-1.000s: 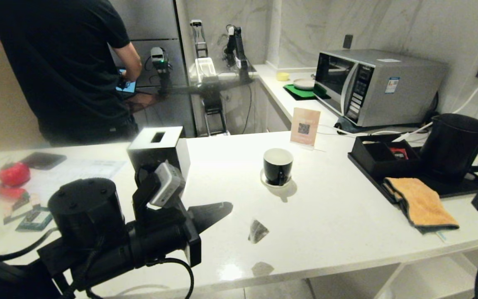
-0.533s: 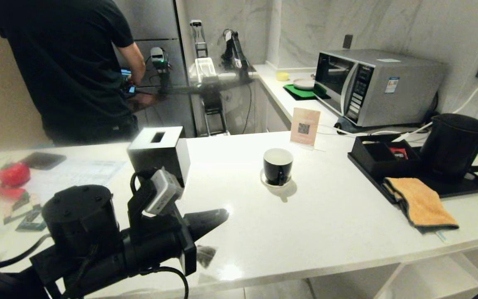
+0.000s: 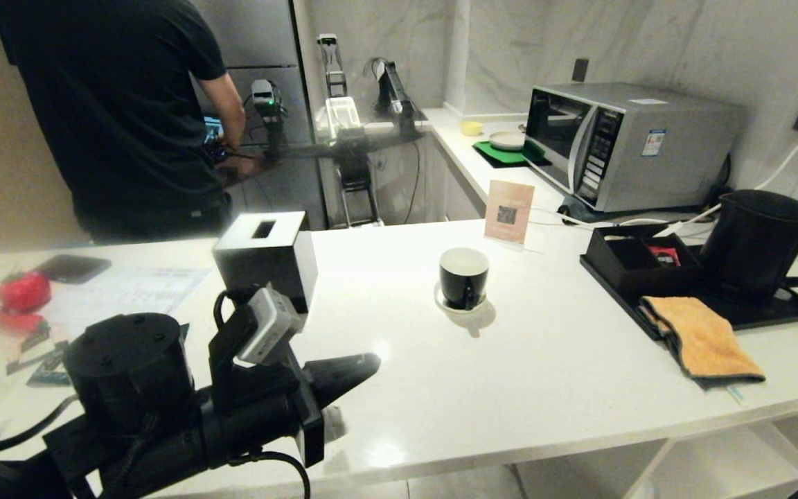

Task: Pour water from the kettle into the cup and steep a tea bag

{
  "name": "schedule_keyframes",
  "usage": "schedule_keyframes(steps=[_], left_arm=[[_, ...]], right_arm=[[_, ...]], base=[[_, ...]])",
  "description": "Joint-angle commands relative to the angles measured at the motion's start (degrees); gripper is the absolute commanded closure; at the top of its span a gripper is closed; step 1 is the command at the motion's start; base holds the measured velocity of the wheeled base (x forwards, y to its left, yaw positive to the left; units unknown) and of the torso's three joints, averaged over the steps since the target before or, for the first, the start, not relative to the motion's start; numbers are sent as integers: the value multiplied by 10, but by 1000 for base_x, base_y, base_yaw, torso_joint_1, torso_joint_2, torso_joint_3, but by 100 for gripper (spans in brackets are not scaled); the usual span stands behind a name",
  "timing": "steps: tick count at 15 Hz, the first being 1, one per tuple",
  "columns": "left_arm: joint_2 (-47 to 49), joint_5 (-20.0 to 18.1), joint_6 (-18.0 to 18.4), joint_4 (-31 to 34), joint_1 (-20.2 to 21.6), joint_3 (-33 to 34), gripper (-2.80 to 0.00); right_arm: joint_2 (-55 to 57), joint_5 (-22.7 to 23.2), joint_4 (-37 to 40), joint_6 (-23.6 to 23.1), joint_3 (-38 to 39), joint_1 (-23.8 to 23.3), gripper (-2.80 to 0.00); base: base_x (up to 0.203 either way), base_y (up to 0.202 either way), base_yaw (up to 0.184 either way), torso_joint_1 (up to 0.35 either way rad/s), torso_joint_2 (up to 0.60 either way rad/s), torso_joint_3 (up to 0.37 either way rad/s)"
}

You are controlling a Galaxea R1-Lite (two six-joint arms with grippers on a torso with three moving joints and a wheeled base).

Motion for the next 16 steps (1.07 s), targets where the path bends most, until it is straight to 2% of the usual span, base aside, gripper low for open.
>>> schedule_keyframes(steps=[1, 5, 6, 8, 16], left_arm=[[3, -2, 0, -4, 0, 0, 0], [10, -2, 0, -3, 0, -2, 0], [13, -2, 0, -3, 0, 0, 0], [22, -4, 0, -3, 0, 0, 0], [20, 0, -1, -8, 1, 0, 0]], right_arm=[[-77, 63, 104, 28, 1, 2, 0], [-74, 91, 263, 40, 1, 2, 0], [-74, 113, 276, 42, 1, 2, 0], [-74, 129, 325, 46, -1, 3, 0], [-74, 129, 323, 54, -2, 3, 0]], base=[[0, 0, 0, 0, 0, 0], [0, 0, 0, 0, 0, 0], [0, 0, 0, 0, 0, 0], [0, 0, 0, 0, 0, 0], [0, 0, 0, 0, 0, 0]])
